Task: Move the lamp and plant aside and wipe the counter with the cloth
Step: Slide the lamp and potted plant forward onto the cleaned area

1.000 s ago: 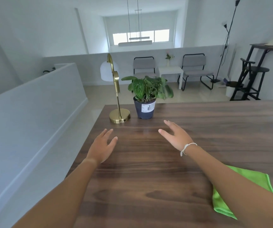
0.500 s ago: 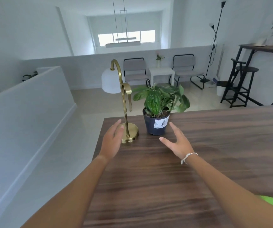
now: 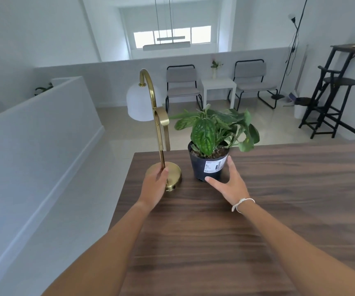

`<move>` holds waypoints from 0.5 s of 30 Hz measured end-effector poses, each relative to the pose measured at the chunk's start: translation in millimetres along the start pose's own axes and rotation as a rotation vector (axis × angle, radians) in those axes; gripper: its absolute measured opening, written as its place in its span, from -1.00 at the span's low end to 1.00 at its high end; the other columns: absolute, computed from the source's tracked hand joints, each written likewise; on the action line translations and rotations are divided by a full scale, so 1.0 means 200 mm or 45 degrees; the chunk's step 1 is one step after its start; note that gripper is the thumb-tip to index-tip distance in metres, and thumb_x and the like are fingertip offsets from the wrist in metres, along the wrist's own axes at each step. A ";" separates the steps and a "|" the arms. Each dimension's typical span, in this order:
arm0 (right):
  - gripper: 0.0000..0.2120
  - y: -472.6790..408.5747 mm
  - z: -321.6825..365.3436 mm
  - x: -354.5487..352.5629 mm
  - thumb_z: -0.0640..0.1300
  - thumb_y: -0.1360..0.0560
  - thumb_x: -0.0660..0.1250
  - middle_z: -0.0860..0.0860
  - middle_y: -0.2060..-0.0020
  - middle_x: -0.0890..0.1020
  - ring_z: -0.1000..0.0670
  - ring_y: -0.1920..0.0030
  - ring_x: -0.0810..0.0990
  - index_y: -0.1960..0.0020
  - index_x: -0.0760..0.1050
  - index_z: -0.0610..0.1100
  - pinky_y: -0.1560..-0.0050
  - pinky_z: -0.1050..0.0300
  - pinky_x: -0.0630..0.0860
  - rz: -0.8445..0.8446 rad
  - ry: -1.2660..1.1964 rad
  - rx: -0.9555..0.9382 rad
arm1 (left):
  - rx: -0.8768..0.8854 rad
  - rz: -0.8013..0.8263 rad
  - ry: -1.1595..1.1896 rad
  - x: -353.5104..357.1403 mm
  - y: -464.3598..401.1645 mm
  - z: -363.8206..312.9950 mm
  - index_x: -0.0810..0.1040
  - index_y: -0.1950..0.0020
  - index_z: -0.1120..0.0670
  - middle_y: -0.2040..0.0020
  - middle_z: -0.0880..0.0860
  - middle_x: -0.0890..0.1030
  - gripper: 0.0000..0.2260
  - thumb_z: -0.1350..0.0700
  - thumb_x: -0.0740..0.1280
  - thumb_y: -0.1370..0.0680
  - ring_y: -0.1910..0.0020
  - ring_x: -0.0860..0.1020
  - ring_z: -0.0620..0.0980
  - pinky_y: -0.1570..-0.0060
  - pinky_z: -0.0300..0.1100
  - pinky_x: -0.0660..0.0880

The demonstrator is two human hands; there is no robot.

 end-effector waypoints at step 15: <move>0.06 -0.18 -0.03 0.07 -0.06 -0.21 0.60 0.05 -0.38 0.42 0.05 -0.35 0.39 -0.50 0.00 -0.02 -0.35 0.16 0.31 0.003 -0.252 -0.029 | 0.108 -0.246 0.188 0.10 -0.05 0.07 0.48 0.13 -0.03 0.29 -0.01 0.46 -0.71 0.03 0.01 -0.64 0.22 0.44 -0.04 0.12 -0.17 0.39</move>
Point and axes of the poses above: each hand's wrist, its own y-axis away from the middle knuckle, its own x-axis out of the palm, z = x × y, the point moved 3 cm from there along -y, towards the middle knuckle
